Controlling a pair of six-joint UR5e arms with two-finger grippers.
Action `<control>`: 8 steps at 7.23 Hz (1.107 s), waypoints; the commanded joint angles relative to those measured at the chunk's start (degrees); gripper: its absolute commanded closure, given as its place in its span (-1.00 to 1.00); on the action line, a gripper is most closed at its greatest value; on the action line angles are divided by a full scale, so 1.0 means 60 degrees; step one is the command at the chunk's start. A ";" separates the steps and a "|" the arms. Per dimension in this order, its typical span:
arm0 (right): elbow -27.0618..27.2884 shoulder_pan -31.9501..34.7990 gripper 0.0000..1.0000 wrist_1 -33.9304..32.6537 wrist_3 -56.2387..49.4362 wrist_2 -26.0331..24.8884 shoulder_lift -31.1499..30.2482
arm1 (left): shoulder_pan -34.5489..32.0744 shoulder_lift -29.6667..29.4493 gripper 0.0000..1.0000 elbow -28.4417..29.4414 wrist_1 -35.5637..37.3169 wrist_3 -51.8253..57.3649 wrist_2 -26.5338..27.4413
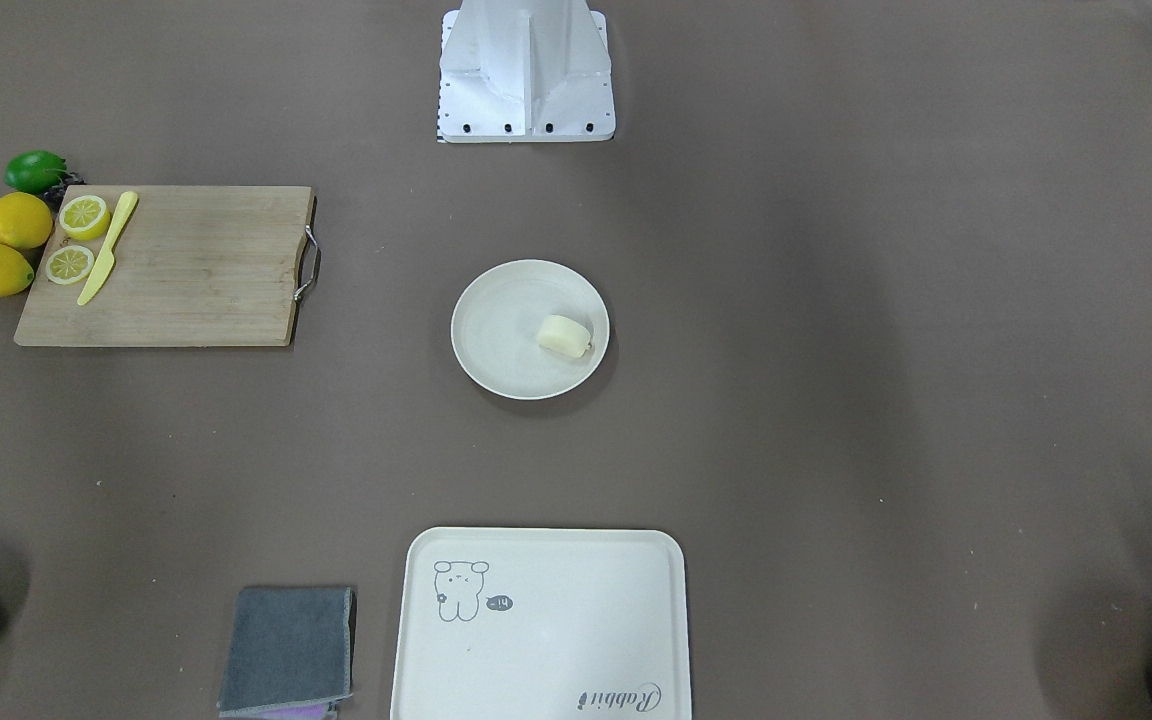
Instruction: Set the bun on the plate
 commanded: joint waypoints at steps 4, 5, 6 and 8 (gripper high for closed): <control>0.0023 0.1062 -1.00 -0.0330 -0.0065 0.0070 -0.1325 | -0.0508 0.0055 -0.96 -0.0326 0.1836 0.0570 -0.0016; 0.0008 0.1122 -1.00 -0.0330 0.0008 -0.0003 -0.1458 | -0.0508 0.0142 -0.96 -0.0297 0.1836 0.0570 0.0042; 0.0052 0.1137 -1.00 -0.0228 -0.0006 -0.0018 -0.1764 | -0.0450 0.0317 -0.96 -0.0325 0.1793 0.0642 0.0449; 0.0096 0.1152 -1.00 -0.0139 -0.0020 -0.0018 -0.1869 | -0.0303 0.0406 -0.96 -0.0326 0.1487 0.0716 0.0775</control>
